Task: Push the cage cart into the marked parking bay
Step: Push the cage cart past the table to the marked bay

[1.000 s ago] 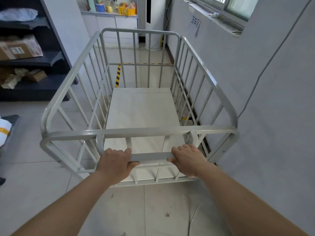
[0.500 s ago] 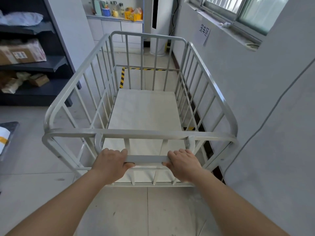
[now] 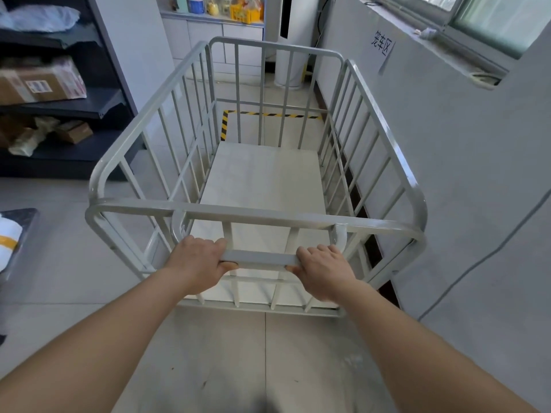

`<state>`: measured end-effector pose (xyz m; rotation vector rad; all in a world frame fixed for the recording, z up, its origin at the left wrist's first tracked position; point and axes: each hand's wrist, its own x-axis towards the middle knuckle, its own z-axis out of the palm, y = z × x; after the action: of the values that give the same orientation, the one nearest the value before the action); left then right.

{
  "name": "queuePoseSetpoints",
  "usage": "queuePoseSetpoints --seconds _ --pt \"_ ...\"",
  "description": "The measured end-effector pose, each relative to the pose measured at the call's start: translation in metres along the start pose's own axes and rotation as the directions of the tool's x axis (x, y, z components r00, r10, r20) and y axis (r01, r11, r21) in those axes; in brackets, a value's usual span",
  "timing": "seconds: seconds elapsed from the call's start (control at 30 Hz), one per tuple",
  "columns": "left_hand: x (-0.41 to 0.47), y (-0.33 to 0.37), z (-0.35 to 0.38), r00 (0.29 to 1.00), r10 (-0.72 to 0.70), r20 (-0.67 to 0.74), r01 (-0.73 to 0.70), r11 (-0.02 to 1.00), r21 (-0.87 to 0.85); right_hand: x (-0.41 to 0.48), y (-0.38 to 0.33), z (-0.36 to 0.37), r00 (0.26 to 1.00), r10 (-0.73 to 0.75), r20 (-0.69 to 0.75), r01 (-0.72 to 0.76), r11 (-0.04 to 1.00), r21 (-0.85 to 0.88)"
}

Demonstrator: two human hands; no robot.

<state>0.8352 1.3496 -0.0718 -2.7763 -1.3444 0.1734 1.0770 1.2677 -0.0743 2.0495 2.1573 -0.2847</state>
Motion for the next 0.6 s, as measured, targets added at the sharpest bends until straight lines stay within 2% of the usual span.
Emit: queuePoseSetpoints --seconds 0.27,0.43,0.6 --pt "0.057 -0.029 -0.004 0.999 -0.027 0.029 0.029 0.998 -0.06 0.061 0.016 -0.014 1.0 -0.01 -0.022 0.01 1.0 -0.004" --pt "0.095 -0.048 0.003 0.999 -0.054 0.009 0.054 0.997 -0.053 0.097 0.025 -0.023 0.997 -0.021 -0.079 0.022 1.0 0.007" --pt "0.129 -0.065 0.003 0.998 -0.066 0.023 0.067 0.997 -0.041 0.132 0.037 -0.029 0.998 -0.012 -0.068 0.012 1.0 0.009"
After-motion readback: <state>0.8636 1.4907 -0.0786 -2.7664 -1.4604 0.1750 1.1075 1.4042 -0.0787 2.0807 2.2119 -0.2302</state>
